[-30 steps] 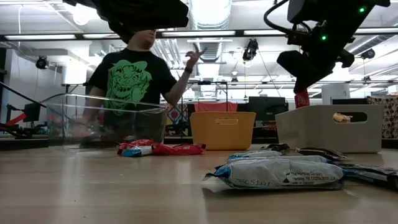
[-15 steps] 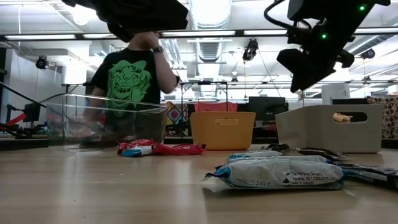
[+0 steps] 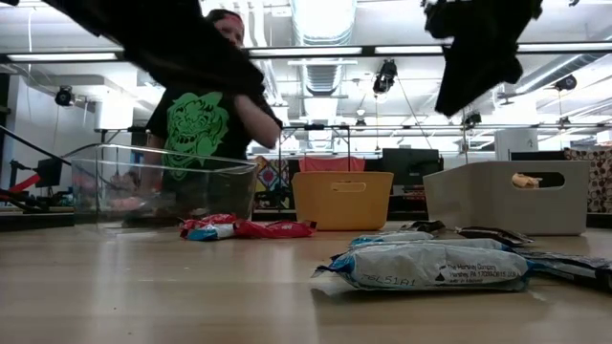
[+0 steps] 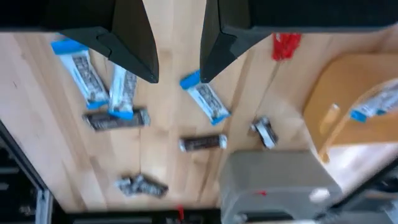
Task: Organize candy in baskets
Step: Put the white chocolate into the yellow bin
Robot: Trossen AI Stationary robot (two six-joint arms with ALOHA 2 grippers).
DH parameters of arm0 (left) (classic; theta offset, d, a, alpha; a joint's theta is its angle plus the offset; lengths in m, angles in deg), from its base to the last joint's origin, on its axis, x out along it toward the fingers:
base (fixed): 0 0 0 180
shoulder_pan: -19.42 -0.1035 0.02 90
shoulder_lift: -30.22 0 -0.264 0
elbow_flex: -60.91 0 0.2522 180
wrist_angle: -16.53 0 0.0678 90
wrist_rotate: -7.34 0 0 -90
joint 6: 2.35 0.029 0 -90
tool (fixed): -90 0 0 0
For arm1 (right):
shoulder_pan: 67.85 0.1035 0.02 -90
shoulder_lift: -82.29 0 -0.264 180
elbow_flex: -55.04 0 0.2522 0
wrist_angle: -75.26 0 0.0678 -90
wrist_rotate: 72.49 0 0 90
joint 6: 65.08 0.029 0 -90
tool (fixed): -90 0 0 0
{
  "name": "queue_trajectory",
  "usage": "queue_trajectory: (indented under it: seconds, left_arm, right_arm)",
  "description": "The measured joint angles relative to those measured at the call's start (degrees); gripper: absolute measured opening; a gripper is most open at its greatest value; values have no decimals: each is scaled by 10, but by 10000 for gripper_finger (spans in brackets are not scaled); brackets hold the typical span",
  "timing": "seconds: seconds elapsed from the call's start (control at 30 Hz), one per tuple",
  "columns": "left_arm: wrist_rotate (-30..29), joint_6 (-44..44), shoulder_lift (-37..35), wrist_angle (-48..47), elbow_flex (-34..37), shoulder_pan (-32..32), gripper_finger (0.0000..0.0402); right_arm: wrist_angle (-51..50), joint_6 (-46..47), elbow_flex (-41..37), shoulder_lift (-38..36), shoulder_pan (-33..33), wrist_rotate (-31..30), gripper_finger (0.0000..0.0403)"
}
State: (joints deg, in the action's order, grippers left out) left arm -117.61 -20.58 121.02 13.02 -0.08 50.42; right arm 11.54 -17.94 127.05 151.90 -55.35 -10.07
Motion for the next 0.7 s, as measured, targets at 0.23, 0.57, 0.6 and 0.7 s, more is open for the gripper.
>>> queue_trajectory:
  seconds: [0.23,0.57,0.6,0.7]
  left_arm:
    - [15,-14,0,-19,0,0,102]
    - [15,-12,-47,-102,-23,4,102]
    - [15,-10,-57,-119,-28,5,102]
    - [14,-4,-87,-154,-34,5,102]
  right_arm:
    - [70,-138,16,2,52,119,130]
    - [98,-268,14,68,77,143,153]
    - [106,-282,14,78,78,147,153]
    - [141,-320,14,109,77,173,153]
